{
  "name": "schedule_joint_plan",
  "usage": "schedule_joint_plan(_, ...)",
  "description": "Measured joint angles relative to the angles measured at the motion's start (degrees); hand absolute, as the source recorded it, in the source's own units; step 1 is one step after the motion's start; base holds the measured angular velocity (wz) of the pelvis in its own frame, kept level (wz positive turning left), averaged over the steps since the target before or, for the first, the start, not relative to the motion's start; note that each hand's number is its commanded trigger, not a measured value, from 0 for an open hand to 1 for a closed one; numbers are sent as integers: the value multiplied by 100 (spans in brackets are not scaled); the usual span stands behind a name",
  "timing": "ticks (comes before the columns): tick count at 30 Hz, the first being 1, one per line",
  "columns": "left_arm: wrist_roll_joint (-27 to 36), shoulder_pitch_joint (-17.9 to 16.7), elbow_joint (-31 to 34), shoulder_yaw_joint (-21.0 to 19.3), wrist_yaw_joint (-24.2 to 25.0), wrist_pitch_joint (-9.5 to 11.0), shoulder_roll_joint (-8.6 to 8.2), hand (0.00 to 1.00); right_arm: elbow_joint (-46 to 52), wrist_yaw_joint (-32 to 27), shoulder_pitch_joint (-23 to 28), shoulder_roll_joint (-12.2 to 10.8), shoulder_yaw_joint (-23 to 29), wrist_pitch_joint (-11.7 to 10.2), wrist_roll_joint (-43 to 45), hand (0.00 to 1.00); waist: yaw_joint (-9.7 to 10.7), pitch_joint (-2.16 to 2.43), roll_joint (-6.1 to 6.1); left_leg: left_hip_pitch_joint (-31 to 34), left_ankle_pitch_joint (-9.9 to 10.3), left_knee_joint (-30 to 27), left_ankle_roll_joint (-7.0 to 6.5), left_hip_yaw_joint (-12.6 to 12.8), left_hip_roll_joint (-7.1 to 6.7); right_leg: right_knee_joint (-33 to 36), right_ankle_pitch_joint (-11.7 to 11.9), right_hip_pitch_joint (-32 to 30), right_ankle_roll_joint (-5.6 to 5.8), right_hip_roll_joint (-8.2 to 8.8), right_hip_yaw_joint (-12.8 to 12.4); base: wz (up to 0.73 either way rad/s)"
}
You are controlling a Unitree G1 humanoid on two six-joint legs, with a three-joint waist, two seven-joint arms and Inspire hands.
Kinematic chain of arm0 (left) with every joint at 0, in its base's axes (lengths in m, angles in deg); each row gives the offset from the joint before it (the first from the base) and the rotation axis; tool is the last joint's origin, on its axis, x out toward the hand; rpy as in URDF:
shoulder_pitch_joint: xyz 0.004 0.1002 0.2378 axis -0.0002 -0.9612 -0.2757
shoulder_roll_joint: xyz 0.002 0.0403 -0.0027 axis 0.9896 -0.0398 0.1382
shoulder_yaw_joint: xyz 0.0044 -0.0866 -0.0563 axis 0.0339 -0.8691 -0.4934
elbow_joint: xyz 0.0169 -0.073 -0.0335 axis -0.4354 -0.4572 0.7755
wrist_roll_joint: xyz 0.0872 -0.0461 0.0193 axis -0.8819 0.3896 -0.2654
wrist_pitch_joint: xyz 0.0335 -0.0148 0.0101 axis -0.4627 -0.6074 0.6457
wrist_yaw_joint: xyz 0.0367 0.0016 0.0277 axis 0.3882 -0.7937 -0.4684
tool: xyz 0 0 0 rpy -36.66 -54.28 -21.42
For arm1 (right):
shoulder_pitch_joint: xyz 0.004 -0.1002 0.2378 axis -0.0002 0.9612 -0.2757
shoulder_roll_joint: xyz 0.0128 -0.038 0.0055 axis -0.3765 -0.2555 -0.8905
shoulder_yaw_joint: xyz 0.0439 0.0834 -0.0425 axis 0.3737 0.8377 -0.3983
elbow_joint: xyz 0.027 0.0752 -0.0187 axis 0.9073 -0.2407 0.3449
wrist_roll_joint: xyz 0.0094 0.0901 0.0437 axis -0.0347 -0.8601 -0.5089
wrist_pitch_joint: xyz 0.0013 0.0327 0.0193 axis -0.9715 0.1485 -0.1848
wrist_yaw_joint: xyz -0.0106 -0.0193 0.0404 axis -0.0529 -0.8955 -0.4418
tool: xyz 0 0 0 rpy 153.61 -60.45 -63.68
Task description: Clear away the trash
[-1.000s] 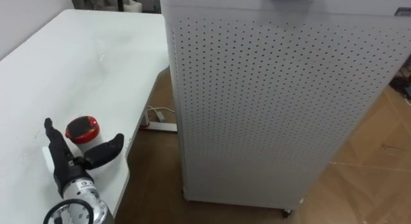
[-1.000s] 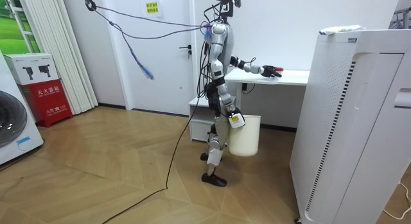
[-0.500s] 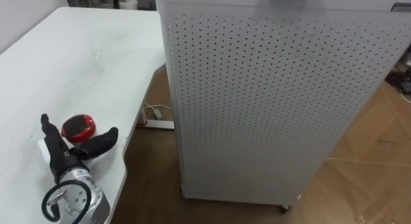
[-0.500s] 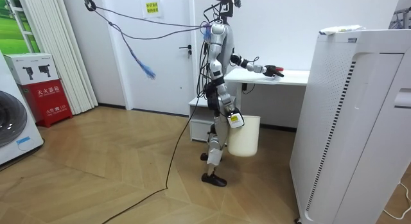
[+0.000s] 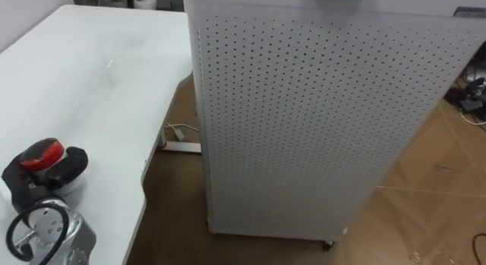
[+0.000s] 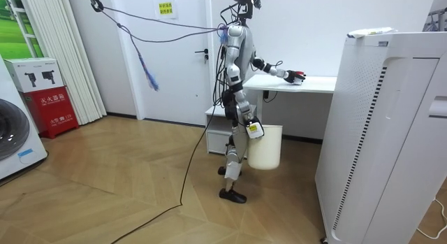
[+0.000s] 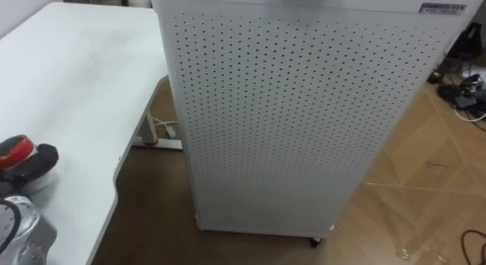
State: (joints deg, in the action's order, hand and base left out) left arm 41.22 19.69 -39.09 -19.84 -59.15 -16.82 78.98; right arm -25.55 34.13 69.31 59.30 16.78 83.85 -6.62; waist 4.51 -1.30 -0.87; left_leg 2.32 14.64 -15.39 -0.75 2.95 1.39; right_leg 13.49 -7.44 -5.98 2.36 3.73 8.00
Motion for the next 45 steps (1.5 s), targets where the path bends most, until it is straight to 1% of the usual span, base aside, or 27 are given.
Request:
schedule_joint_plan(2,3,5,-28,20,50,-5,3,100,-2,0,-1,-1,0,0,5,100,28,-20,27,3,-3,6,-5,0,-1,6,0,0,0,0,-4,0)
schedule_joint_plan(7,-1,5,-21,169,342,-3,-8,100,0,11,0,0,0,2,7,100,59,-33,15,30,-3,3,-5,12,0,17,0,-7,0,2,-10,0)
schedule_joint_plan(9,-16,5,2,252,509,9,-19,100,7,14,0,0,3,2,6,100,55,-30,7,53,-4,4,-7,12,-3,22,-1,-30,1,2,-46,0)
schedule_joint_plan(11,-68,2,111,315,657,37,-92,100,28,16,-22,0,3,2,19,100,38,-17,5,115,-4,-30,-8,13,-5,32,3,-80,7,1,-44,0)
schedule_joint_plan(13,-109,-10,216,476,755,36,-145,100,27,18,-60,3,1,1,19,100,25,-16,4,147,-8,-43,-13,8,-6,46,5,-111,9,8,-12,2)
schedule_joint_plan(15,-213,-196,659,627,894,28,-354,100,27,23,-135,6,-17,-1,11,100,-8,-10,4,185,-16,-41,-25,10,-9,155,4,-202,10,26,-15,0)
schedule_joint_plan(16,-255,-280,811,687,923,33,-411,100,27,23,-153,7,-18,-2,12,100,-14,-8,0,191,-19,-40,-29,10,-12,155,4,-213,10,29,-17,0)
schedule_joint_plan(17,-332,-446,1098,826,1003,47,-514,100,28,22,-175,7,-36,-5,8,100,-22,-4,-6,186,-19,-39,-29,12,-13,149,4,-215,10,31,-10,0)
schedule_joint_plan(18,-379,-523,1226,917,1037,45,-547,100,27,23,-189,6,-61,-6,1,100,-22,-2,-8,185,-20,-38,-29,12,-11,147,5,-213,10,31,-7,0)
schedule_joint_plan(19,-466,-637,1430,1050,1139,39,-648,100,26,18,-221,7,-128,-12,-10,100,-28,0,-11,193,-20,-38,-29,11,-10,142,5,-211,10,31,0,0)
schedule_joint_plan(20,-543,-751,1672,1158,1201,-14,-744,100,24,18,-267,5,-180,-12,-11,100,-28,2,-14,214,-20,-38,-29,5,-10,132,5,-213,10,31,1,0)
schedule_joint_plan(21,-586,-817,1794,1209,1245,-42,-797,100,23,18,-287,4,-201,-13,-11,100,-28,2,-14,216,-20,-38,-29,4,-11,131,5,-213,9,31,0,0)
schedule_joint_plan(22,-729,-983,1997,1316,1375,-112,-877,100,21,26,-327,-7,-205,-10,-5,100,-63,8,-12,214,-20,-35,-28,10,-11,135,5,-219,10,29,-11,0)
schedule_joint_plan(23,-909,-1155,2210,1492,1523,-148,-926,100,18,25,-375,-22,-204,-11,3,100,-37,10,-9,217,-20,-42,-28,12,-10,135,5,-220,9,27,-8,0)
schedule_joint_plan(24,-927,-1220,2292,1602,1609,-179,-949,100,15,25,-396,-24,-204,-11,12,100,-40,11,-9,220,-20,-42,-28,8,-9,135,5,-222,9,27,-10,0)
schedule_joint_plan(26,-941,-1453,2508,2040,1976,-245,-1018,100,8,16,-459,-23,-207,-11,14,100,-84,14,-11,202,-20,-48,-28,15,-9,138,5,-231,9,31,0,0)
schedule_joint_plan(27,-938,-1509,2512,2127,2078,-265,-1037,100,7,13,-463,-22,-206,-11,14,100,-96,20,-12,199,-20,-48,-28,17,-7,140,5,-231,9,32,3,-3)
schedule_joint_plan(28,-935,-1604,2517,2271,2288,-324,-1057,100,8,10,-467,-22,-202,-14,-1,100,-146,25,-16,200,-20,-48,-28,26,-3,142,5,-235,9,29,6,-3)
schedule_joint_plan(29,-937,-1689,2517,2361,2495,-389,-1067,100,8,10,-471,-15,-201,-16,-4,100,-156,29,-23,218,-20,-57,-28,30,0,143,6,-250,7,28,12,0)
schedule_joint_plan(31,-935,-1790,2541,2470,2748,-418,-1061,100,8,9,-482,20,-197,-20,-12,100,-189,30,-21,282,-20,-120,-28,26,-2,144,11,-289,-1,28,8,0)
schedule_joint_plan(32,-944,-1893,2636,2484,2899,-419,-1041,100,7,3,-496,28,-185,-21,-14,100,-191,30,-21,308,-20,-134,-28,26,-1,146,13,-311,-4,28,7,0)
schedule_joint_plan(35,-937,-2050,2808,2582,3150,-419,-995,100,-32,-12,-568,39,-185,-23,-144,100,-204,29,-21,312,-20,-140,-28,26,0,185,14,-325,-5,34,5,0)
schedule_joint_plan(39,-942,-2075,2865,2686,3457,-418,-1007,100,-51,-20,-690,50,-191,-26,-236,100,-249,28,-18,356,-20,-198,-28,25,0,224,14,-340,-5,50,15,1)
schedule_joint_plan(41,-940,-2128,2864,2726,3623,-418,-1009,100,-53,-43,-730,39,-132,-39,-236,100,-245,27,5,410,-20,-216,-28,16,-4,223,17,-353,-10,50,31,5)
schedule_joint_plan(43,-926,-2185,2847,2790,3650,-418,-1003,100,-53,-43,-736,39,-28,-45,-237,100,-243,21,35,423,-20,-186,-28,20,-2,230,20,-366,-14,48,39,2)
schedule_joint_plan(45,-915,-2219,2768,2841,3754,-419,-1004,100,-53,-50,-774,50,58,-47,-248,100,-254,31,85,456,-20,-174,-27,40,0,262,21,-428,-16,47,26,-4)
